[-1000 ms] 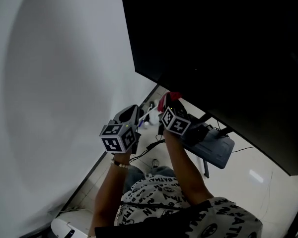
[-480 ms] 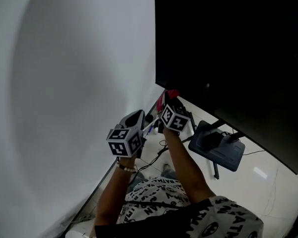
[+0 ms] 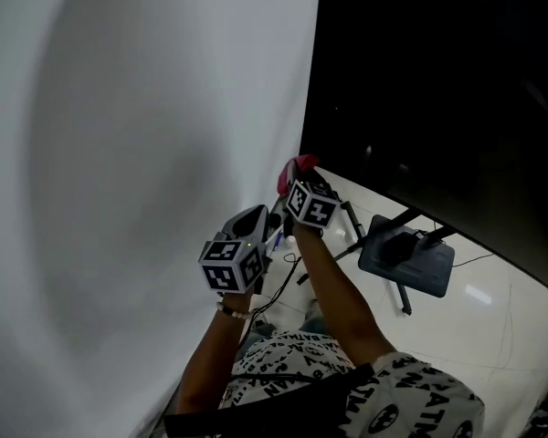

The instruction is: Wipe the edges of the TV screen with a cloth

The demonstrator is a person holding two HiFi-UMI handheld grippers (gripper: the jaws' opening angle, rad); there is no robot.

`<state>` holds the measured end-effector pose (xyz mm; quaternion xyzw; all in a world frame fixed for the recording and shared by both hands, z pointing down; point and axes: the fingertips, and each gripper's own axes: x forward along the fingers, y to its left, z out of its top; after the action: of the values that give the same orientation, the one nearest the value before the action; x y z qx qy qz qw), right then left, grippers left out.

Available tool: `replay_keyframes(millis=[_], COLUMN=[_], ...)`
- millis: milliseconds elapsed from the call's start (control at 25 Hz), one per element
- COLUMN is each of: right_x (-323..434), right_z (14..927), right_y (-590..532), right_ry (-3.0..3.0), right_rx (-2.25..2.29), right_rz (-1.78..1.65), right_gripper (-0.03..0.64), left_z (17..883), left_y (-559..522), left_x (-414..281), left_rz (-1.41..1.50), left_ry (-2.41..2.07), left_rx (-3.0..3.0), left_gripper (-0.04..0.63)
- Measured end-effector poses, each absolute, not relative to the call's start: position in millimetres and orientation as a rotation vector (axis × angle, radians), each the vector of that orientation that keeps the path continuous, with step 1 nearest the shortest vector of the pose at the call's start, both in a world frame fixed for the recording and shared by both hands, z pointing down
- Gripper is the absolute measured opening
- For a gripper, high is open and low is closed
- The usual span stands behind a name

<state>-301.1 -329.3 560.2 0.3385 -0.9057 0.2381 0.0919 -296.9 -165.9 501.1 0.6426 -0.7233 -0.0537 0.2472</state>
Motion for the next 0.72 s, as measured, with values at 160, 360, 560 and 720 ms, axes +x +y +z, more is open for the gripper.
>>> replay_keyframes(millis=[160, 360, 560, 720], right_x=[-292, -243, -151, -73], right_z=[549, 540, 527, 521], right_y=[-318, -276, -237, -209], right_ry=[-2.708, -2.757, -2.730, -2.661], right_rx=[1.016, 0.929, 0.921, 0.973], right_rz=[0.724, 0.678, 0.584, 0.474], right_gripper=[0.076, 0.075, 0.075, 0.075], left_z=[491, 496, 505, 510], left_y=[-160, -159, -163, -158], left_x=[-295, -272, -209, -159], left_rz=[-0.114, -0.072, -0.029, 0.005], left_ry=[-1.934, -1.811, -1.702, -1.661], left_rx=[1.816, 1.911, 2.035, 2.085], left_gripper=[0.000, 0.000, 0.000, 0.000])
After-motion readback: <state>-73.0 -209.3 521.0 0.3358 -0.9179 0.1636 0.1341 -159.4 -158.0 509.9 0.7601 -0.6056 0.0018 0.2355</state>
